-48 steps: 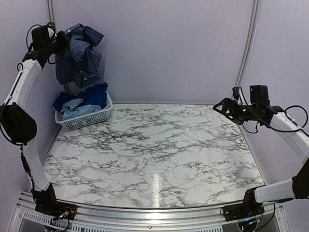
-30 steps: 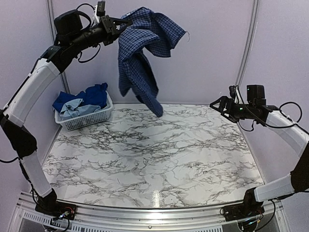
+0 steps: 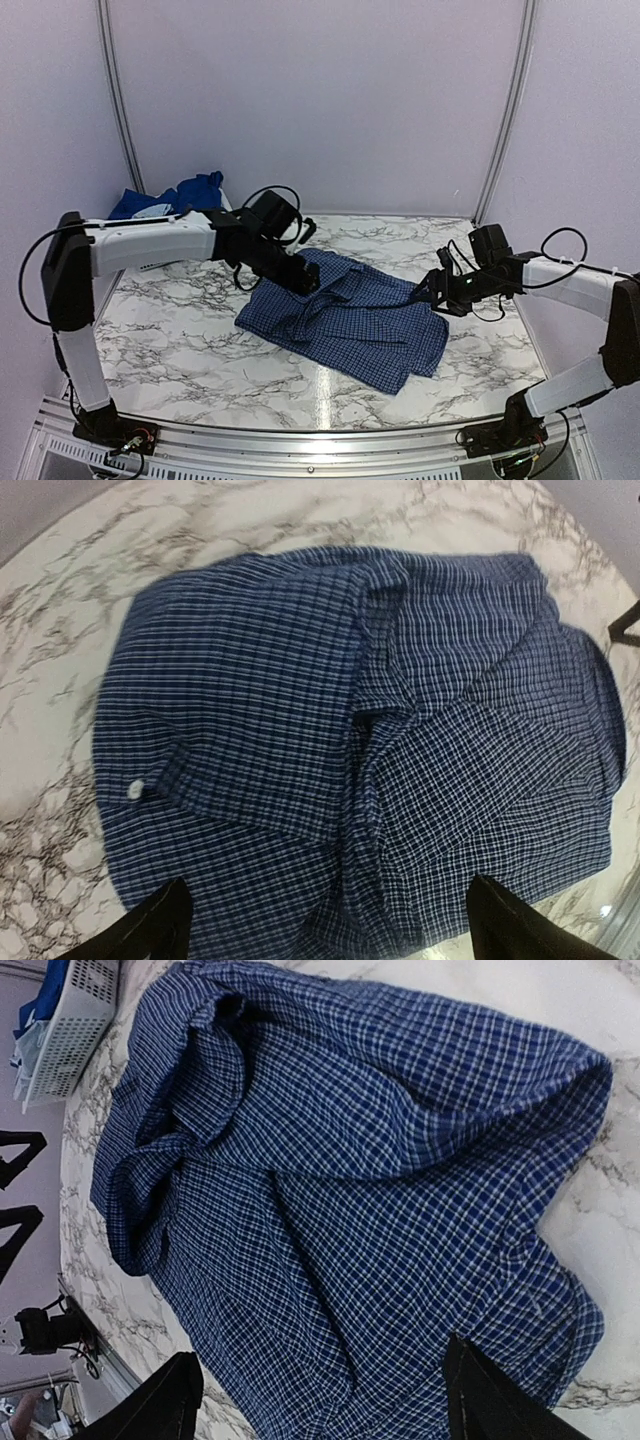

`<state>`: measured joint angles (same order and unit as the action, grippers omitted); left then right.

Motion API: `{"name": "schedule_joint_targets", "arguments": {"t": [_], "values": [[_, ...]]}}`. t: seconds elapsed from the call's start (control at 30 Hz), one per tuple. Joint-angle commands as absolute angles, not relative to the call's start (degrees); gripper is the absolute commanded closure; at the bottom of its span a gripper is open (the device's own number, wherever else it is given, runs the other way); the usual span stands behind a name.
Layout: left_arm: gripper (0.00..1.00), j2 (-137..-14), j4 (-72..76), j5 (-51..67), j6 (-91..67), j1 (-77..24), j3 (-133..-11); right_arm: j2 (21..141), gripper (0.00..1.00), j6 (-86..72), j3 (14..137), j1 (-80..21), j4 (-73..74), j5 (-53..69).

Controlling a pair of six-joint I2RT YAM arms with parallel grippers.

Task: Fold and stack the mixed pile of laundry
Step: Adjust the crumpled shirt at the center of the board.

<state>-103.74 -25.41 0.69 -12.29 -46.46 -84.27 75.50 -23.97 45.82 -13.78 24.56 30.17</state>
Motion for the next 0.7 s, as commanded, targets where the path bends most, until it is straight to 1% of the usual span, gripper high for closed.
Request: {"name": "schedule_joint_targets", "arguments": {"t": [0.0, 0.07, 0.1, 0.17, 0.23, 0.3, 0.37, 0.57, 0.67], "values": [[0.05, -114.2, -32.7, -4.4, -6.8, -51.1, -92.6, 77.3, 0.23, -27.9, 44.2, -16.4, 22.9, 28.5], [0.12, -118.3, -33.7, -4.9, -8.0, -51.7, -95.7, 78.3, 0.24, -28.7, 43.1, -17.5, 22.0, 27.9], [0.17, -120.1, -34.1, -4.9, -8.5, -51.8, -97.0, 78.9, 0.25, -29.3, 42.4, -17.8, 21.2, 27.8], [0.28, -122.6, -34.7, -5.6, -9.5, -51.8, -98.9, 80.3, 0.26, -30.3, 40.9, -18.0, 19.6, 27.8], [0.41, -125.0, -35.6, -5.9, -9.5, -51.7, -100.6, 82.2, 0.27, -30.7, 40.1, -18.0, 19.2, 27.0], [0.7, -127.0, -38.0, -8.0, -9.4, -51.5, -102.8, 84.0, 0.27, -30.5, 40.0, -18.0, 19.0, 26.1], [1.0, -126.4, -39.8, -10.5, -10.5, -50.4, -104.3, 86.2, 0.27, -30.3, 40.2, -17.9, 19.4, 24.6], [1.0, -112.8, -39.6, -10.3, -16.9, -41.9, -107.1, 91.9, 0.28, -28.5, 40.0, -15.6, 20.4, 20.7], [1.0, -106.5, -39.6, -11.4, -21.7, -35.0, -105.1, 94.0, 0.28, -27.7, 40.1, -13.5, 20.4, 20.0]]}}
